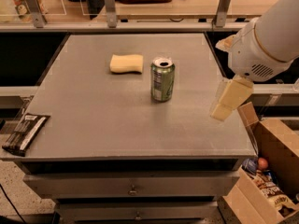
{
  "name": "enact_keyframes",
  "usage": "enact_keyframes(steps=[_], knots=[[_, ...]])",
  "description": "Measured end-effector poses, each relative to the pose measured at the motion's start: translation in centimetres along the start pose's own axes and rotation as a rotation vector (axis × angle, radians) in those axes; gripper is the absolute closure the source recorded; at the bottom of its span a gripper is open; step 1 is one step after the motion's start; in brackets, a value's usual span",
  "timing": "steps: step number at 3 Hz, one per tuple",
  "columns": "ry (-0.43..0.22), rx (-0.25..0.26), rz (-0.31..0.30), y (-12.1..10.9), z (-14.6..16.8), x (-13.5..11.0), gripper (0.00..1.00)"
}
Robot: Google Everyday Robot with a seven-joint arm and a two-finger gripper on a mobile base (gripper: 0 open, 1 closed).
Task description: Move green can near rxbar chocolate
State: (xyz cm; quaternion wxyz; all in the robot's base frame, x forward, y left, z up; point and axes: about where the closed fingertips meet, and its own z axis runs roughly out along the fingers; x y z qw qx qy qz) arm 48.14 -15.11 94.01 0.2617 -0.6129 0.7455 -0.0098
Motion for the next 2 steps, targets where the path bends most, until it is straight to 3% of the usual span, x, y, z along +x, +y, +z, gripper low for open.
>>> enact_keyframes(steps=[1,2], knots=[[-0.084,-0.028,0.026,0.3,1.3,-1.1,0.00],[-0.230,-0.065,0.072,0.5,3.6,-3.8,0.00]])
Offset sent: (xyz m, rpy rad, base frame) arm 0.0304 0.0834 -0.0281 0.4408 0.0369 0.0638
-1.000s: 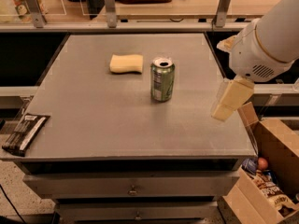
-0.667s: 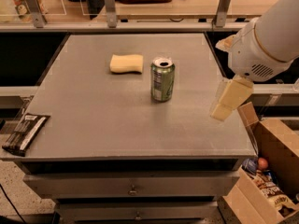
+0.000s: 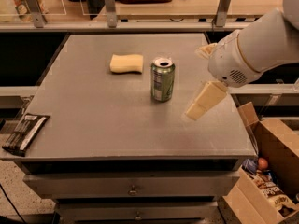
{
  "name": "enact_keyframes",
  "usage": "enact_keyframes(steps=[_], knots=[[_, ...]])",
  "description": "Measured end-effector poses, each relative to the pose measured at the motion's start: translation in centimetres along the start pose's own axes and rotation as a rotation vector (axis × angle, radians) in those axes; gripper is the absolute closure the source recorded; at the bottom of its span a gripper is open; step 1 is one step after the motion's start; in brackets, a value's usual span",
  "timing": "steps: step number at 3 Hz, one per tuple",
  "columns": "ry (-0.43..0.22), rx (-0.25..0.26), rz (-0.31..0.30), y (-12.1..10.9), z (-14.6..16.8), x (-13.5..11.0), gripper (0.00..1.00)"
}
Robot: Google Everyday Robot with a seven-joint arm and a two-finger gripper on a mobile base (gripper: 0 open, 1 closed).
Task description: Move green can near rxbar chocolate
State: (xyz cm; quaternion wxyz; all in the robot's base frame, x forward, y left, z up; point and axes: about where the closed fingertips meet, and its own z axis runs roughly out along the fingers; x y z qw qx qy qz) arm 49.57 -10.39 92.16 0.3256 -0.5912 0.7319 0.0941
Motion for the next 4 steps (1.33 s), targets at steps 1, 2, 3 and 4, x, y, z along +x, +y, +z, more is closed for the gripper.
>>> enact_keyframes(steps=[1,2,3,4], knots=[[-0.123,-0.035,0.039,-0.1,2.7,-1.7,0.00],[-0.210,-0.081,0.063,0.0,5.1,-3.2,0.00],[-0.278,-0.114,0.080,0.2,7.1,-4.4,0.00],[-0.342,-0.128,0.098,0.1,8.8,-5.7,0.00]])
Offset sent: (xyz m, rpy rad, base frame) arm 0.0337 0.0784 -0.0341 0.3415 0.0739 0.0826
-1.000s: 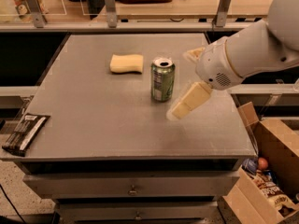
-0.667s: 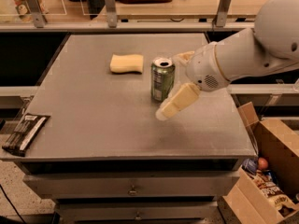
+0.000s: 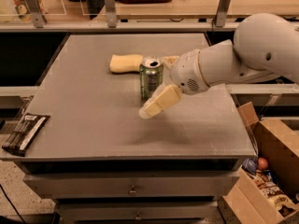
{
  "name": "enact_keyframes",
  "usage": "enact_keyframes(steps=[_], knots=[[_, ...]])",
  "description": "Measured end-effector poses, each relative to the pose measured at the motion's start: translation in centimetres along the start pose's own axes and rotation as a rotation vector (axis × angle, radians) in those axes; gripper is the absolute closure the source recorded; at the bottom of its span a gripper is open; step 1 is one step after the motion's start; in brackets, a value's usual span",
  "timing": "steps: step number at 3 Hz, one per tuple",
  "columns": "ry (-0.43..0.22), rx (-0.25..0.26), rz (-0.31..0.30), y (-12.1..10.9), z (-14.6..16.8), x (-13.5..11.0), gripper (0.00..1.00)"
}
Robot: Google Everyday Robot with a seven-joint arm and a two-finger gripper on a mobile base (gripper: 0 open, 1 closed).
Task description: Move green can near rxbar chocolate
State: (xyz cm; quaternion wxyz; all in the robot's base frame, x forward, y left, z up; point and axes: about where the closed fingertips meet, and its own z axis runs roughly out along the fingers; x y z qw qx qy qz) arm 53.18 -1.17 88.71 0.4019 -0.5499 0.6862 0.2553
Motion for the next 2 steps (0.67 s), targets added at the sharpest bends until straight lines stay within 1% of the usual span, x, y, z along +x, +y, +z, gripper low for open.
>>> enact_keyframes(steps=[1,2], knots=[[-0.052,-0.010,0.031,-0.62,1.78,-0.13,0.00],[-0.091,-0.005,0.048,-1.48,2.67,-0.26,0.00]])
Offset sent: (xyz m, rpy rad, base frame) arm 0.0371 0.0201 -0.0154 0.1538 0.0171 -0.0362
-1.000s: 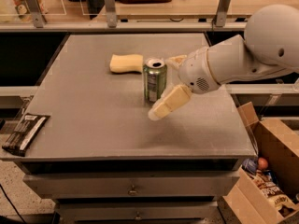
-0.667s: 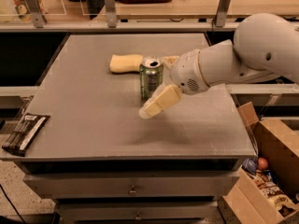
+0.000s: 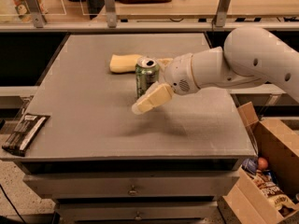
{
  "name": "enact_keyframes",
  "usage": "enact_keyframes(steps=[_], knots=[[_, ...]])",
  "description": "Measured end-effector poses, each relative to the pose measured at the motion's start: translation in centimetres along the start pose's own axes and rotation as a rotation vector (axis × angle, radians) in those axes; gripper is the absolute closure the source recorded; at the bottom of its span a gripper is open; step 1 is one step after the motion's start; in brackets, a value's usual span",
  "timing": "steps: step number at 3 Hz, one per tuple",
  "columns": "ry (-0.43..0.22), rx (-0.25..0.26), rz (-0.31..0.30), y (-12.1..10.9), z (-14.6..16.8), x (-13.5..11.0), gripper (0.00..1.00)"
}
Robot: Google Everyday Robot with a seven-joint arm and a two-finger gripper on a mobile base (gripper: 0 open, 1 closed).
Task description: Move green can near rxbar chocolate
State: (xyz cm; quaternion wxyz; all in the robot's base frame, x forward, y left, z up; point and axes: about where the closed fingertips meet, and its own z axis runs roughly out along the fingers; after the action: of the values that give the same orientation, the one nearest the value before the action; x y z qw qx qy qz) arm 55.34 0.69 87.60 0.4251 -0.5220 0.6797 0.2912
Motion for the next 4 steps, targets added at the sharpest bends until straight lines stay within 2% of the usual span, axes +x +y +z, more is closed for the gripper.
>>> enact_keyframes(steps=[1,2,3,4], knots=[[-0.082,0.015,0.038,-0.8,0.9,0.4,0.00],[-0.174,0.057,0.019,-1.2,1.5,-0.1,0.18],[-0.251,0.100,-0.036,-1.3,1.5,-1.2,0.40],[-0.312,0.112,-0.071,-1.1,1.6,-2.6,0.64]])
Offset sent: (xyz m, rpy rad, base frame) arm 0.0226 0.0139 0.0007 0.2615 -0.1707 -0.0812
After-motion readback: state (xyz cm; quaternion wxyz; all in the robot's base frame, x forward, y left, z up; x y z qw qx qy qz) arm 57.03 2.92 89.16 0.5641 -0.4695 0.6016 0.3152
